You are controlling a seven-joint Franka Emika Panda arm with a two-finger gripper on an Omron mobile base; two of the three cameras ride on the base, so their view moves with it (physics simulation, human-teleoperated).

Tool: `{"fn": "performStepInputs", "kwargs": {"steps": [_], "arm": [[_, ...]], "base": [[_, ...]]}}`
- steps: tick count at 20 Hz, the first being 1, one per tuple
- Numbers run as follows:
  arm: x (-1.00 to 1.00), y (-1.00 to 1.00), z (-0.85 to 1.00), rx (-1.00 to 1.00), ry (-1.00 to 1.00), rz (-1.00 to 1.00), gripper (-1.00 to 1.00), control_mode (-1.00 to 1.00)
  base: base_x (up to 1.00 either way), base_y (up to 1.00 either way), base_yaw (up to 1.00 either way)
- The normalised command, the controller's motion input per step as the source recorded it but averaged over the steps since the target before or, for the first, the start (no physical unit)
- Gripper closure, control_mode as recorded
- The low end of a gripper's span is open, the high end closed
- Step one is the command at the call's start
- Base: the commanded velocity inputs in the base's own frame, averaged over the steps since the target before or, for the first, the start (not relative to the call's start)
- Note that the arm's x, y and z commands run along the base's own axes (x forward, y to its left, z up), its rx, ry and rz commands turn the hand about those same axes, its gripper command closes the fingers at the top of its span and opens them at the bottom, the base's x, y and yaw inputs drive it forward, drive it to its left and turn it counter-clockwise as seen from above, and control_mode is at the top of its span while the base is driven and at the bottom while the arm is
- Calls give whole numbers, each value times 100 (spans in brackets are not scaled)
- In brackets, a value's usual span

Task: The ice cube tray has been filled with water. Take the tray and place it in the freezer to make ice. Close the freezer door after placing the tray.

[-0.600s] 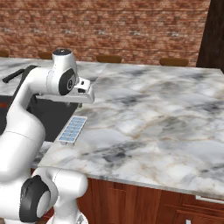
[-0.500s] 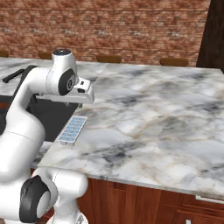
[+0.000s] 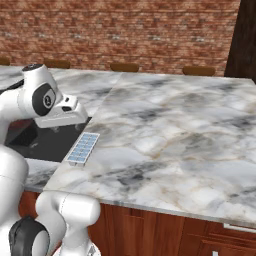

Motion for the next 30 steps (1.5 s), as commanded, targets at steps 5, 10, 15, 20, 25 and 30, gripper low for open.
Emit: {"fn": "performStepInputs", "kwargs": {"steps": [5, 10, 15, 20, 25, 30], "arm": [[-26, 21, -41, -13, 0, 0, -100, -100], [-7, 30, -28, -7, -9, 4, -100, -100], [0, 38, -35, -27, -3, 5, -100, -100], [5, 38, -45, -32, 0, 3, -100, -100], [22, 10, -52, -28, 2, 8, -100, -100], [25, 0, -50, -22, 4, 11, -100, -100]], "base": [[0, 0, 0], [0, 0, 0], [0, 0, 0], [0, 0, 0], [0, 0, 0], [0, 0, 0]]}}
